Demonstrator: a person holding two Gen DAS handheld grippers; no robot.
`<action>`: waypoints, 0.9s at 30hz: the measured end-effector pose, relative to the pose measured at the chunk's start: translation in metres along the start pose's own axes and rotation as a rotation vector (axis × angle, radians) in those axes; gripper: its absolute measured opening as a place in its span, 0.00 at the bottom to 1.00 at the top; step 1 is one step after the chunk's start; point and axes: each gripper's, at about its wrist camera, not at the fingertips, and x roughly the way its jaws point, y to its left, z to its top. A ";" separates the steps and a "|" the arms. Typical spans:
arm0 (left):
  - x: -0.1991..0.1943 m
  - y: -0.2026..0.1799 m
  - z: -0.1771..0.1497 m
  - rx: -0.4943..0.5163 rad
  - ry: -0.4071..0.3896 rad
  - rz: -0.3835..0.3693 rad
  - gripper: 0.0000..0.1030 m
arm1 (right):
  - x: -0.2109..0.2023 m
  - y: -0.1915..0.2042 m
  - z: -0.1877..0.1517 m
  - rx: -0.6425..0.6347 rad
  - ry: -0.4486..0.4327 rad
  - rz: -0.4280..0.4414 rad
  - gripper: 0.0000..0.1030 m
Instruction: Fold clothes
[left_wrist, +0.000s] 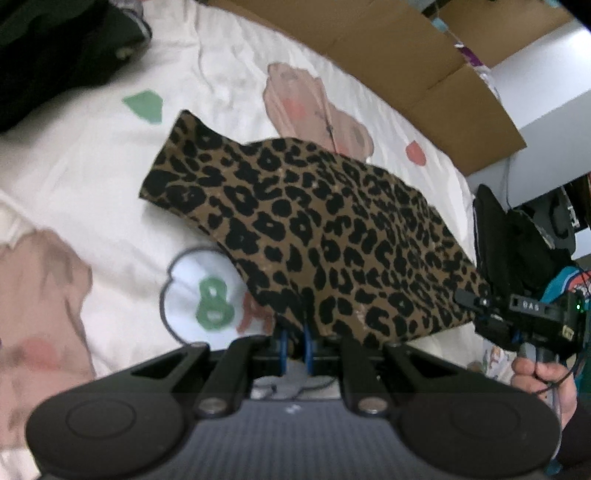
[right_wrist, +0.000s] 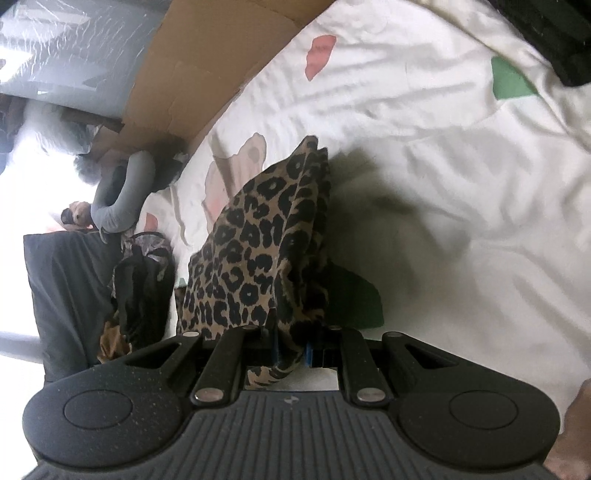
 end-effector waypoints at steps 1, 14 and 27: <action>0.002 -0.001 -0.002 -0.016 0.014 -0.002 0.09 | -0.002 0.000 0.001 -0.003 -0.005 -0.005 0.10; 0.028 -0.023 -0.004 -0.179 0.182 0.046 0.08 | -0.012 -0.002 0.024 -0.022 -0.059 -0.043 0.10; 0.062 -0.064 -0.026 -0.213 0.303 0.002 0.08 | -0.025 0.000 0.063 -0.067 -0.137 -0.082 0.09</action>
